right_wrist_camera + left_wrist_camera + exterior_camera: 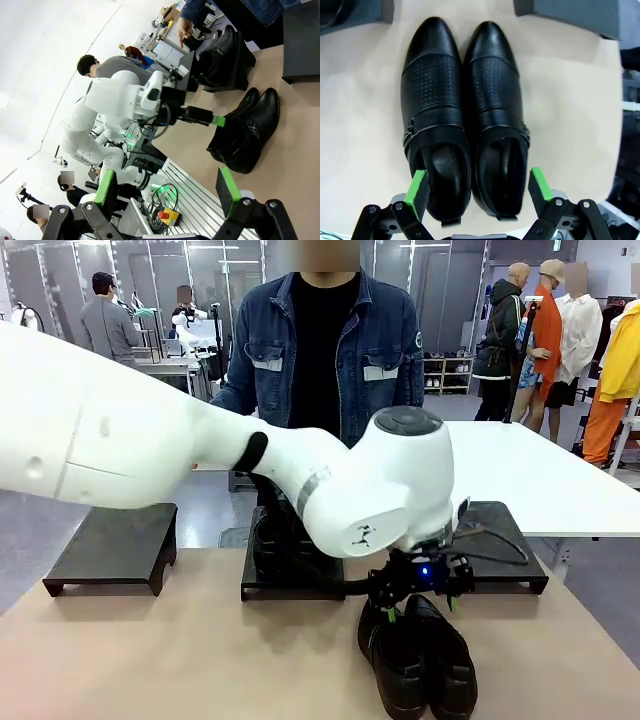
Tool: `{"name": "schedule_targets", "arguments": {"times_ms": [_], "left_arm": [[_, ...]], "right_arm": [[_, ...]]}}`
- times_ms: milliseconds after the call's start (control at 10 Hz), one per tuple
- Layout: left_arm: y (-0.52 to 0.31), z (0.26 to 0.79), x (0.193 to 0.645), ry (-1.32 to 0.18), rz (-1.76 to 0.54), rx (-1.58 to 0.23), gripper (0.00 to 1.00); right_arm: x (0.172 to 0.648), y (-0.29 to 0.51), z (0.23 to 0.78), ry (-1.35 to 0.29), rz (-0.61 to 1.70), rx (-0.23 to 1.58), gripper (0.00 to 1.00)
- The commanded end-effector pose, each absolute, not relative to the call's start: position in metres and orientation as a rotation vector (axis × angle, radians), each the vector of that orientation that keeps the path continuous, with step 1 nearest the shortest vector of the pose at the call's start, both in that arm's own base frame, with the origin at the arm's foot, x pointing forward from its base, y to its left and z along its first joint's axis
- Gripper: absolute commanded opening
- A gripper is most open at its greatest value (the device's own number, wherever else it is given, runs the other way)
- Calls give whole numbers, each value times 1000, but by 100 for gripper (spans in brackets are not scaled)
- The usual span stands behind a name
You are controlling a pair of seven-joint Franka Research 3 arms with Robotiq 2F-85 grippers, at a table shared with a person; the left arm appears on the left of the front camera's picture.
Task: Place the shoes on the stand as instructed by the person.
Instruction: Pick up another pair of Shoes and place it on the Shoes Stand indicated by the person.
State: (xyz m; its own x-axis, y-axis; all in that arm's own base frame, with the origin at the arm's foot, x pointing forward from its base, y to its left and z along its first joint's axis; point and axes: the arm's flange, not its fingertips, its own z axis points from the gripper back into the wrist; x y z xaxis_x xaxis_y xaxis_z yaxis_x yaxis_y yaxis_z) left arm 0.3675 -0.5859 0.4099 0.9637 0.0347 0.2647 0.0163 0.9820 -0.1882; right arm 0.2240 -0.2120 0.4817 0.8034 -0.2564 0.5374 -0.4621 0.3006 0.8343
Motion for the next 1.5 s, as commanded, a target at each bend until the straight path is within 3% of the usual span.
{"name": "schedule_targets", "arguments": {"times_ms": [0,500,600,900,1200,1400], "left_arm": [[-603,397,367,-288,50,-137,100],[-608,359,381,-289,74,-81,100],[-608,355,381,-286,62,-59,90],[-607,347,378,-238,29,-44,0],[-607,346,375,-231,24,-35,4],[-606,347,375,-234,24,-32,0]], "right_arm": [[222,-214,482,-684,169,1285,100],[222,-214,482,-684,169,1285,100],[222,-214,482,-684,169,1285,100],[222,-214,482,-684,169,1285,100],[222,-214,482,-684,169,1285,100],[222,-214,482,-684,169,1285,100]]}}
